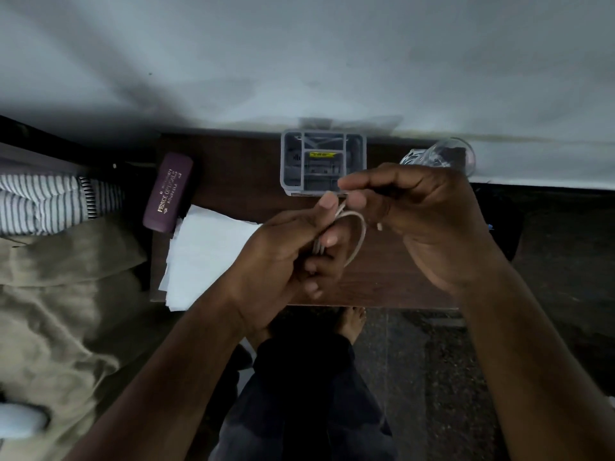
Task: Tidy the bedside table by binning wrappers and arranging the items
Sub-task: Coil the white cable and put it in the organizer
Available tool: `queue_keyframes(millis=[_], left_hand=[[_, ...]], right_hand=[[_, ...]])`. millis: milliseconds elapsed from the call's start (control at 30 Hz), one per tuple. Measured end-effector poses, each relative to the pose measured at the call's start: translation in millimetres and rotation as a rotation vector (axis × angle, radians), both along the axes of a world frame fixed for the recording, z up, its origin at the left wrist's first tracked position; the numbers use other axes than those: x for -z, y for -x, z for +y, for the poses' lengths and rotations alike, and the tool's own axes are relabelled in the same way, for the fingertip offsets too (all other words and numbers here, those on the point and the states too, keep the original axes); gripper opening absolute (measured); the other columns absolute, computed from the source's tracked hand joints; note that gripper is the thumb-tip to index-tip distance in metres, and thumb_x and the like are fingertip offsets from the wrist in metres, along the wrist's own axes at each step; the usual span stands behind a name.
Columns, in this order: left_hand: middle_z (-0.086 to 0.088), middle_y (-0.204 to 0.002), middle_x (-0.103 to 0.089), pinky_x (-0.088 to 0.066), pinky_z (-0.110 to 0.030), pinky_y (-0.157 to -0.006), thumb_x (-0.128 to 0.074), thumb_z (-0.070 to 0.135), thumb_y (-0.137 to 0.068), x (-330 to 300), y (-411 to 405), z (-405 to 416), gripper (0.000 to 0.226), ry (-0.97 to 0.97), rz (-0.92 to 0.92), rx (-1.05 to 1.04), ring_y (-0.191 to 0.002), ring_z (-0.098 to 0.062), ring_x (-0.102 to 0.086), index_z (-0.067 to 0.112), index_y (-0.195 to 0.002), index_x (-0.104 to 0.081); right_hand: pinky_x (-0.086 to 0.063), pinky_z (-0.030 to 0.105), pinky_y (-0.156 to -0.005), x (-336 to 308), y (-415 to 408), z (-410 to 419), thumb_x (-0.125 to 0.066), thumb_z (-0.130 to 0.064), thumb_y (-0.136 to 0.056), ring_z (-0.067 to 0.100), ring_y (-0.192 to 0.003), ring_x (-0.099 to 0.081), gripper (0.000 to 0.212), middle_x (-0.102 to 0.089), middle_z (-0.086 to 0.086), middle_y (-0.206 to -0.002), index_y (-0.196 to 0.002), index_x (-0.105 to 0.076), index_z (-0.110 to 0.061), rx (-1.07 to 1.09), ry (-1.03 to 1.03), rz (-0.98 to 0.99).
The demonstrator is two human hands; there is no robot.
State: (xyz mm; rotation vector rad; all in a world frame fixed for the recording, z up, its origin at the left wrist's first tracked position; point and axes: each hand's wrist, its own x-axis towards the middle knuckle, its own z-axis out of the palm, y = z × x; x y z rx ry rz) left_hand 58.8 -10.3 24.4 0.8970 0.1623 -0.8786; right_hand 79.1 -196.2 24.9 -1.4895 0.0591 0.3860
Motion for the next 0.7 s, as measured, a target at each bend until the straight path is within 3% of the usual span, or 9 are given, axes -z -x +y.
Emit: queue_keyframes(millis=[133,233,333,400,433,500,567,633,700], left_hand=[[0.003,-0.060,-0.054,-0.044,-0.026,-0.052,-0.040,0.035,-0.101,-3,-8,-2,0.035,0.264,0.041,-0.143,-0.049,-0.015,-0.045,0.016,-0.082,-0.064],[-0.012,-0.095,-0.075,-0.059,-0.035,-0.080,-0.037,0.024,-0.105,2,-12,-1,0.031,0.299,-0.010,-0.307,-0.091,-0.030,-0.073,0.007,-0.112,-0.062],[-0.014,-0.116,-0.075,-0.055,-0.042,-0.097,-0.033,0.017,-0.108,13,-17,1,0.030,-0.164,-0.227,-0.380,-0.113,-0.031,-0.070,0.004,-0.123,-0.056],[-0.011,-0.117,-0.075,-0.055,-0.042,-0.096,-0.037,0.017,-0.108,18,-15,3,0.029,-0.445,-0.347,-0.332,-0.110,-0.024,-0.072,0.001,-0.126,-0.054],[-0.006,-0.114,-0.076,-0.056,-0.036,-0.093,-0.039,0.018,-0.107,21,-13,5,0.029,-0.522,-0.386,-0.289,-0.104,-0.017,-0.073,0.001,-0.125,-0.054],[0.013,-0.098,-0.076,-0.052,-0.016,-0.080,-0.042,0.017,-0.106,25,-10,9,0.024,-0.688,-0.497,-0.173,-0.086,0.004,-0.069,0.009,-0.119,-0.060],[0.017,-0.081,-0.067,-0.046,-0.009,-0.070,-0.044,0.015,-0.102,24,-7,12,0.020,-0.863,-0.592,-0.041,-0.074,0.011,-0.060,0.021,-0.100,-0.064],[0.009,-0.072,-0.058,-0.043,-0.008,-0.063,-0.046,0.009,-0.101,22,-3,12,0.023,-0.881,-0.523,-0.006,-0.063,0.006,-0.056,0.020,-0.083,-0.057],[-0.004,-0.069,-0.055,-0.043,-0.015,-0.057,-0.047,0.016,-0.104,19,-2,10,0.027,-0.740,-0.360,-0.076,-0.056,-0.001,-0.050,0.009,-0.081,-0.057]], right_hand=[[-0.056,0.057,-0.072,16,7,18,-0.067,-0.015,-0.094,0.049,-0.078,-0.070,0.013,-0.078,0.021,-0.085,-0.097,-0.080,-0.012,0.069,0.075,0.108],[-0.049,0.034,-0.056,18,19,30,-0.059,-0.011,-0.100,0.023,-0.054,-0.063,0.029,-0.071,0.001,-0.061,-0.075,-0.073,-0.015,-0.096,0.224,0.173],[-0.048,0.024,-0.051,14,27,33,-0.057,-0.024,-0.103,0.011,-0.047,-0.060,0.035,-0.066,-0.004,-0.057,-0.072,-0.066,-0.009,-0.334,0.359,0.172],[-0.051,0.026,-0.049,9,26,31,-0.064,-0.025,-0.099,0.010,-0.047,-0.064,0.025,-0.067,-0.003,-0.058,-0.080,-0.072,-0.010,-0.373,0.446,0.139],[-0.049,0.020,-0.049,6,24,29,-0.069,-0.024,-0.095,0.004,-0.050,-0.065,0.017,-0.069,-0.006,-0.061,-0.084,-0.076,-0.014,-0.367,0.498,0.100],[-0.047,0.011,-0.058,-5,16,25,-0.077,-0.024,-0.085,-0.006,-0.064,-0.068,0.006,-0.075,-0.013,-0.072,-0.088,-0.080,-0.021,-0.360,0.575,0.016],[-0.054,0.013,-0.073,-15,7,20,-0.082,-0.023,-0.078,-0.008,-0.080,-0.071,0.009,-0.078,-0.014,-0.082,-0.086,-0.080,-0.023,-0.343,0.549,-0.030],[-0.057,0.016,-0.085,-22,0,17,-0.084,-0.020,-0.077,-0.007,-0.092,-0.072,0.013,-0.079,-0.014,-0.092,-0.089,-0.079,-0.022,-0.328,0.442,-0.055],[-0.058,0.017,-0.086,-25,-6,15,-0.083,-0.016,-0.080,-0.003,-0.095,-0.073,0.017,-0.079,-0.013,-0.097,-0.096,-0.079,-0.020,-0.320,0.366,-0.103]])
